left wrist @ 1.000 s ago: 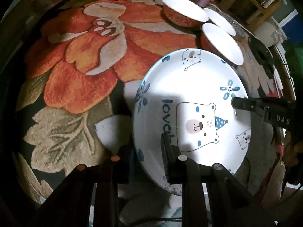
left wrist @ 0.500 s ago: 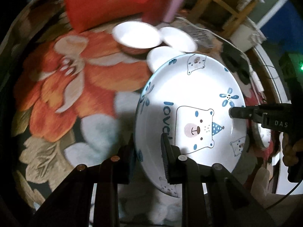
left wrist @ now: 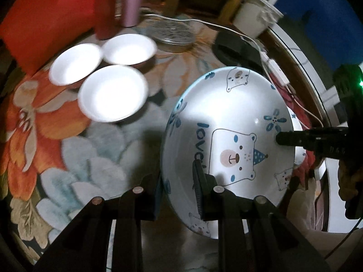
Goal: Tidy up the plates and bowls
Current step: 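Carry the small bear plate over the stacked plates by the power strip, then lower the small bear plate onto the plate stack and open both tools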
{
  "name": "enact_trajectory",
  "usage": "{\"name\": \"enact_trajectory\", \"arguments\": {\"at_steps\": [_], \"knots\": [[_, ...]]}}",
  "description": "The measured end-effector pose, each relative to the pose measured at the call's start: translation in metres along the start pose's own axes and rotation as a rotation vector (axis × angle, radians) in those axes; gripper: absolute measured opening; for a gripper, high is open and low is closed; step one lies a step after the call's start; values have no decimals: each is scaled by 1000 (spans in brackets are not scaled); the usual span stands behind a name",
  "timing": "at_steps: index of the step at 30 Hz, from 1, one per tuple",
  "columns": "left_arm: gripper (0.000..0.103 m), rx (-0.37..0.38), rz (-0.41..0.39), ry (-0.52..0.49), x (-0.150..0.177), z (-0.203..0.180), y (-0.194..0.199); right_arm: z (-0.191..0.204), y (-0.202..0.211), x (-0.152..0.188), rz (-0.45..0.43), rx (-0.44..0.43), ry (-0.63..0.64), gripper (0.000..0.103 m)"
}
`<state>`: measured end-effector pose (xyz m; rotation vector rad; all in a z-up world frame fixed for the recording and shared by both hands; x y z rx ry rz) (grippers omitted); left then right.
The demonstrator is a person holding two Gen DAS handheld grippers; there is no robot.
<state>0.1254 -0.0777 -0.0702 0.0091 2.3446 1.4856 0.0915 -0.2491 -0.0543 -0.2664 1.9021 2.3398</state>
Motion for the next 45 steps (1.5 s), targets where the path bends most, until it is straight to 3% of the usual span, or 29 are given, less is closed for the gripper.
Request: {"name": "enact_trajectory", "arguments": {"at_steps": [12,22,37,45], "knots": [[24,22,79,-164,0,-112,-47,-92,30,58,-31,14,-201,10],[24,43,132,-196,14,-177,-90,-161,48,94,-45,67,-328,10],[24,9,175,-237,14,-237,-146,-231,55,124,-54,100,-433,10],[24,-31,148,-263,14,-257,-161,-252,51,136,-61,95,-477,10]]}}
Point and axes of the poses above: each gripper's, at about its wrist camera, not at the fingertips, and y roughly against the way its jaws point, z to its left, x to its underside, the point moved 6 cm from there along -y, roughly the way its jaws point, and after that the axes turned 11 degrees about y, right-handed, at the moved point
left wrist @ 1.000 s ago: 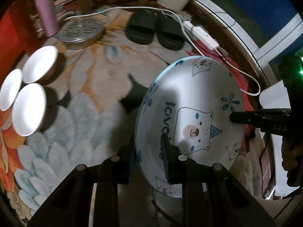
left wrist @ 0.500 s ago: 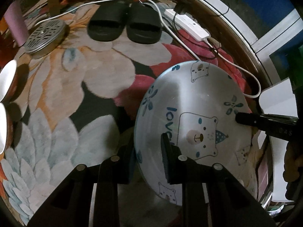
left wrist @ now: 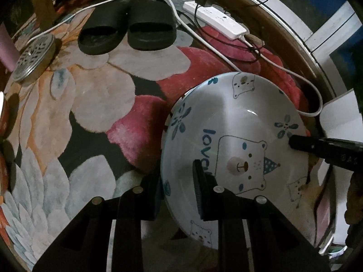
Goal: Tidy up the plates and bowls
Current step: 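Lower the small bear plate onto the plate stack and open both tools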
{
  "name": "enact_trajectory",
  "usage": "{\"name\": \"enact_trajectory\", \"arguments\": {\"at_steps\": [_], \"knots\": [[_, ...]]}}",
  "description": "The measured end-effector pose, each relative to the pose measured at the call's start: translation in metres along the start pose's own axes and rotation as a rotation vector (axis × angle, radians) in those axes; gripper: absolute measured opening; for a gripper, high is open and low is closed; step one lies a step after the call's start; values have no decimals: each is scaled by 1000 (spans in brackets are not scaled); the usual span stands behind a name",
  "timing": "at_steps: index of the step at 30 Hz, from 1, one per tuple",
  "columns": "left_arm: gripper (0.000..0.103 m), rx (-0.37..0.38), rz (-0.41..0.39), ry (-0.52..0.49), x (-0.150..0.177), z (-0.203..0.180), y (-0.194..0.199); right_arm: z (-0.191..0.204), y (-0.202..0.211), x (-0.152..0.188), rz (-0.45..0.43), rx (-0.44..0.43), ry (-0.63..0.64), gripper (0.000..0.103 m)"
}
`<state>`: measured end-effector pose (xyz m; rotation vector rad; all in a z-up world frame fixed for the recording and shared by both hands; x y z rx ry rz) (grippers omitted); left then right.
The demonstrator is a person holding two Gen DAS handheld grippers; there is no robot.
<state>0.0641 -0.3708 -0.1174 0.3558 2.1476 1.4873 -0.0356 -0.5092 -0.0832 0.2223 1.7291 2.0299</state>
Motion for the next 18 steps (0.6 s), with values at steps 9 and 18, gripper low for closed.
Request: {"name": "enact_trajectory", "arguments": {"at_steps": [9,18], "knots": [[24,-51,-2,-1,-8,-4,-15,-14,-12,-10,-14,-9,-22,10],[35,-33,-3,4,-7,-6,-16,-20,-20,-6,-23,-52,-57,13]]}}
Point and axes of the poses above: each gripper's, at about its wrist camera, not at the fingertips, and y roughly against the way its jaws point, z to its left, x to its underside, the point moved 6 cm from there along -y, roughly the way its jaws point, and after that the axes turned 11 degrees about y, right-handed, at the moved point
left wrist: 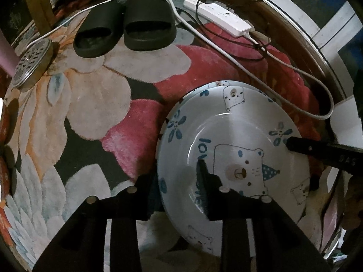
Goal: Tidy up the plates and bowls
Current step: 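Lower the small bear plate onto the plate stack and open both tools, then withdraw both tools from the stack back toward the white bowls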
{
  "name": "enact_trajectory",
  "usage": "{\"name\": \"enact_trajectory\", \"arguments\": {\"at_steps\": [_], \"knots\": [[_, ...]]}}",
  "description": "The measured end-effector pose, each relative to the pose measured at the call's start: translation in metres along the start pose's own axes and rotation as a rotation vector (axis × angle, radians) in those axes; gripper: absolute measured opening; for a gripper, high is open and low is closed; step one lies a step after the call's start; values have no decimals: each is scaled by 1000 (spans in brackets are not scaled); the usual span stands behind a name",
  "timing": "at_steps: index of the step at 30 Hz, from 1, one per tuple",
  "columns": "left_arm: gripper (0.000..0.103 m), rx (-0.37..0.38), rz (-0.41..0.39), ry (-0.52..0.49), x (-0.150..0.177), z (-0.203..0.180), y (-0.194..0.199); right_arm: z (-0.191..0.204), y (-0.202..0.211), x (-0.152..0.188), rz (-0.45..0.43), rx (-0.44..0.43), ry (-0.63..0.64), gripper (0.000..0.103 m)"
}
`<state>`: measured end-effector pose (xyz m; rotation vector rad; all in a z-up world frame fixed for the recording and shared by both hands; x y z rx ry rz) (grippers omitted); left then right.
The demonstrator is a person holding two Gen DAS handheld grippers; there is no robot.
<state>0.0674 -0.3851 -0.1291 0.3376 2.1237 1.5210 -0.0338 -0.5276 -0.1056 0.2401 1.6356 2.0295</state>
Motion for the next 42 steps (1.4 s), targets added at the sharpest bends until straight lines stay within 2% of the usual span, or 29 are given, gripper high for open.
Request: {"name": "enact_trajectory", "arguments": {"at_steps": [1,2,4,6,7,8,9,10,11,12,15,20,22,23,24,42], "knots": [[44,4,-4,4,0,1,2,0,0,0,-1,-3,-7,13],[60,5,-12,5,0,2,4,-1,0,0,-4,-8,-16,13],[78,15,-35,13,-1,3,10,-2,0,-1,-7,-15,-30,13],[82,21,-57,20,-3,6,17,0,0,-1,-9,-19,-31,20],[88,22,-61,25,-4,7,18,1,1,-1,-13,-24,-32,23],[95,27,-63,34,-5,8,20,3,2,-1,-18,-28,-32,30],[97,31,-65,41,-6,10,22,6,4,-1,-31,-31,-26,40],[98,34,-69,51,-6,12,24,9,7,-2,-44,-31,-19,47],[98,35,-70,57,-7,14,25,12,9,-2,-57,-25,-12,62],[98,37,-70,62,-7,16,26,16,14,-4,-85,-13,1,71],[98,31,-74,72,-6,21,29,26,25,-12,-134,-20,37,72],[98,13,-78,89,-4,36,34,43,30,-19,-158,-5,85,75],[98,-4,-83,93,-4,43,37,53,29,-19,-154,-6,116,82],[99,-12,-84,96,-4,47,38,57,27,-18,-150,-2,130,94],[99,-18,-84,99,-4,50,40,62,26,-18,-146,3,143,100],[100,-101,-106,164,5,117,68,135,9,-18,-134,-62,211,103]]}}
Point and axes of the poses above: each gripper's, at about its wrist camera, not at the fingertips, and y roughly against the way its jaws point, z to its left, x to its underside, the point moved 6 cm from there along -y, roughly the way its jaws point, and after that the axes turned 11 degrees about y, right-handed, at the moved point
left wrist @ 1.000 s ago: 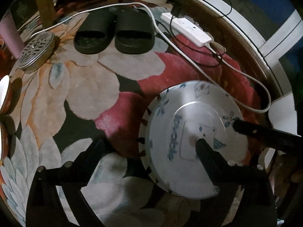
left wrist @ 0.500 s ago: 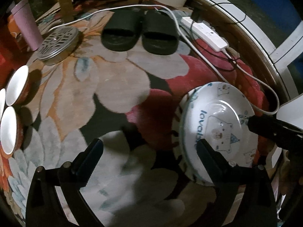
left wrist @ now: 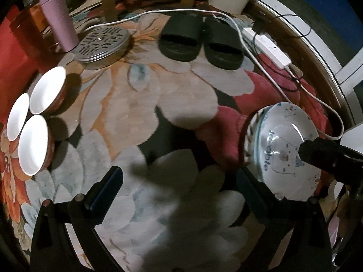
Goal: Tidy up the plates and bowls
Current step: 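Withdraw both tools from the stack back toward the white bowls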
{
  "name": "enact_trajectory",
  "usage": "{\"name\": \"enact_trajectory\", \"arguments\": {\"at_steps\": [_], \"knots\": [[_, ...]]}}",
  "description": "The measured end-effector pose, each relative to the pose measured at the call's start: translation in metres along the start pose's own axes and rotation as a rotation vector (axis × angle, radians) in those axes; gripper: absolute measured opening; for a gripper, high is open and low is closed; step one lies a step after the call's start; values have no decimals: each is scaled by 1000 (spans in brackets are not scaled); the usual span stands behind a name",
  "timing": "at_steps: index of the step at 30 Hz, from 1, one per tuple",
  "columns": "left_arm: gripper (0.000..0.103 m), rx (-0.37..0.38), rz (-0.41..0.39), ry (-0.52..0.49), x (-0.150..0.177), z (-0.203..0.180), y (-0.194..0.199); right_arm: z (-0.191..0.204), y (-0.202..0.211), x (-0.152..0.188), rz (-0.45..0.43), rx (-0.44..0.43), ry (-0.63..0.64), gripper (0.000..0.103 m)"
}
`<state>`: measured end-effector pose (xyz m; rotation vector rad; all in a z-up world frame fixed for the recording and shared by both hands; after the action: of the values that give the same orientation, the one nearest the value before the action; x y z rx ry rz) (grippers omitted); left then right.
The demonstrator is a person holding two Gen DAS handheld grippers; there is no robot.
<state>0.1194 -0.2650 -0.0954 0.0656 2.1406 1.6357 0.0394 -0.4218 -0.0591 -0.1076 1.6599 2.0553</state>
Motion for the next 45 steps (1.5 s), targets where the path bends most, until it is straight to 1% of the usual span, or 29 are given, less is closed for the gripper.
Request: {"name": "enact_trajectory", "arguments": {"at_steps": [8,18,30,45], "knots": [[101,-25,-3,42,4,36,6,30,-12,-2,16,-21,44,103],[102,-68,-33,92,9,76,13,62,-26,-2,38,-30,102,103],[102,-92,-29,143,17,112,13,88,-40,0,66,-45,149,103],[102,-124,-19,235,26,160,8,117,-58,-4,91,-55,224,103]]}}
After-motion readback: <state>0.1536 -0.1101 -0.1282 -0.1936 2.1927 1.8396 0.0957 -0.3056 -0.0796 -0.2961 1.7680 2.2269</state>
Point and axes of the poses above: each gripper's, at about its wrist camera, not at the fingertips, and y roughly against the way its jaws point, z to its left, x to its underside, the point moved 6 cm from there along -y, roughly the way its jaws point, and after that the axes turned 11 degrees about y, right-handed, at the moved point
